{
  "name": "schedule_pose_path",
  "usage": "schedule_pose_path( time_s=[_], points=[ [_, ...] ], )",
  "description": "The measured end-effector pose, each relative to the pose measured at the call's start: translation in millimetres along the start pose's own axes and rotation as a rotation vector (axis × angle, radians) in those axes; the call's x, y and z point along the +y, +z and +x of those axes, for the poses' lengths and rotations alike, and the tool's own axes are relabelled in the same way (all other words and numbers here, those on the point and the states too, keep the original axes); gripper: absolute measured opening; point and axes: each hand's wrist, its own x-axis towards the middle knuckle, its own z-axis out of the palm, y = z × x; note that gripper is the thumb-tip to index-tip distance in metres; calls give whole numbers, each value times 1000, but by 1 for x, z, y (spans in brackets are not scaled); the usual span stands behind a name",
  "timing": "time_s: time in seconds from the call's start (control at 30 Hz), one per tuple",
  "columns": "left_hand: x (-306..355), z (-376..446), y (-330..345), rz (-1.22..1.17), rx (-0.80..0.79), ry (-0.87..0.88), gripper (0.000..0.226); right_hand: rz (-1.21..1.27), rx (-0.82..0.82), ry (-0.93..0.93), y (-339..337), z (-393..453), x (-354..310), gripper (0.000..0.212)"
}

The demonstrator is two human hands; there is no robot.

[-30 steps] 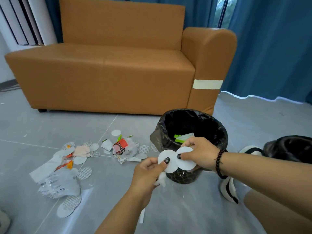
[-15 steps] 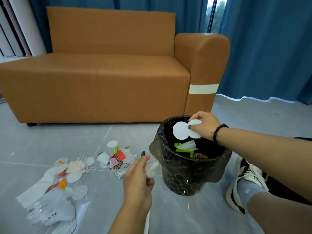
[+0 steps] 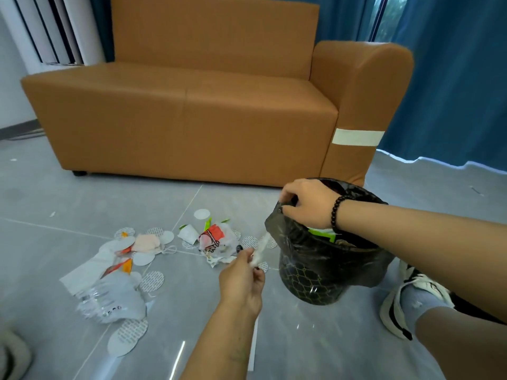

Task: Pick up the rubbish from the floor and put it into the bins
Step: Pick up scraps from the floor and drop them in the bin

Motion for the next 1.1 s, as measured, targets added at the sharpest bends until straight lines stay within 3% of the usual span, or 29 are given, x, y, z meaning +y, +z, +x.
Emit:
schedule_pose_path(
  time_s=[0.1,0.33,0.4,0.57,0.7,0.83,1.0,1.1],
  points=[
    [0,-2,3,-67,-8,-3,15,195,-175,-9,1,-7,-31,35],
    [-14,-5,-1,-78,10,-7,11,732,-413,27,15,-19,-37,37],
    [-16,-1,-4,-84,32,-13,14,747,-459,32,11,-19,-34,43],
    [-32,9,-8,-5,81,-79,16,554,-521,-56,18,-26,-26,34],
    [-45,11,-4,9,26,-130,9,515,-425,-13,27,-23,-12,16],
    [-46,16,-8,56,-13,-165,22,574,-241,62,9,-8,8,12],
    [-56,44,-48,655,171,-23,16,787,130,285,-23,3,49,10],
    [-75,60,-85,1000,188,106,19,803,195,431,-24,1,79,10]
  ],
)
